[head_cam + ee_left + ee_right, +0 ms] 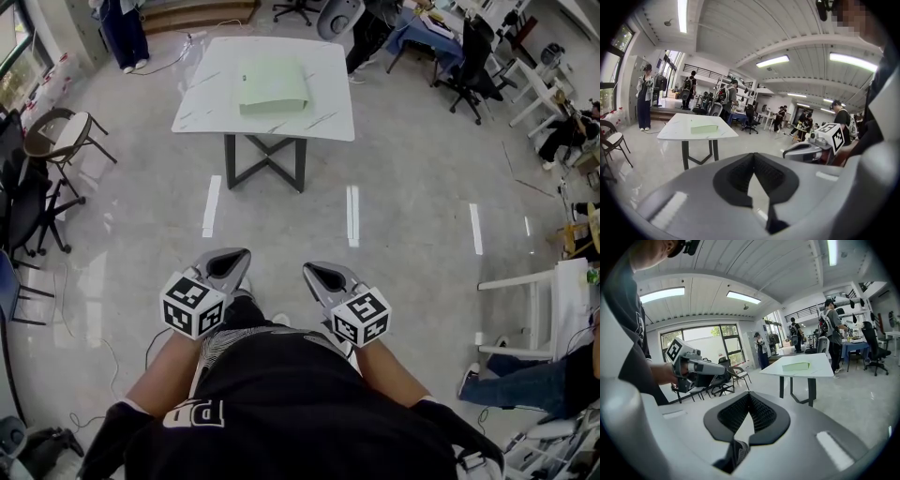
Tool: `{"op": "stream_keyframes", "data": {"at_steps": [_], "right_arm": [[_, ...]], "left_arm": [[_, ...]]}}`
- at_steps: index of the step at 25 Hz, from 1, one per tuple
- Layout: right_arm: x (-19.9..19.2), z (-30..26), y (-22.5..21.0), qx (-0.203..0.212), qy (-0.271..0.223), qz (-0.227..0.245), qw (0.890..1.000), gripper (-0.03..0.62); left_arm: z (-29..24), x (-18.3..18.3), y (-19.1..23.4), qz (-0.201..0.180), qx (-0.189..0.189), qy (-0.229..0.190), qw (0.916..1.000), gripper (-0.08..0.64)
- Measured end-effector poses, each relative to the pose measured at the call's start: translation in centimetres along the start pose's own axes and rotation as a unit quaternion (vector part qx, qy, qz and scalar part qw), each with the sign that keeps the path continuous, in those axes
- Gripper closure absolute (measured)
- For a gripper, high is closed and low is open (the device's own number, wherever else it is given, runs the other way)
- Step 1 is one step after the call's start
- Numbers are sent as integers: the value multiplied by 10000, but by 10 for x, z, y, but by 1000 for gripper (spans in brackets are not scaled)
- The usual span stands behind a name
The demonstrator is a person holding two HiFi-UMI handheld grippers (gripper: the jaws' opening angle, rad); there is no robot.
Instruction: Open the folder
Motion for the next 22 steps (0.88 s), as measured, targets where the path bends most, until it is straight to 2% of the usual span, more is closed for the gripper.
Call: {"op": "stream_keyframes", "data": {"at_steps": [6,14,19,22], "right_arm": [[-2,-14,-3,0,71,-63,10000,592],[5,-43,-16,-25,246,-101,9996,592],[14,-74,-29,-8,344,-121,9993,592],[27,-97,-41,2,377,-96,9992,592]], "left_arm": [[-4,-6,13,111,-30,63,9999,511],[-18,4,44,209,-65,10,9998,511],[-27,4,74,333,-63,139,9993,511],[-36,18,100,374,-26,115,9992,511]]}}
Point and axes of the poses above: the fingertips, and each gripper's own axes: z backward along the fingers, y to its left, x out of its top, the point moved 8 cm from there along z, backward along the fingers, and after that the axes turned 7 degrees about -x, right-handed, at the moved point
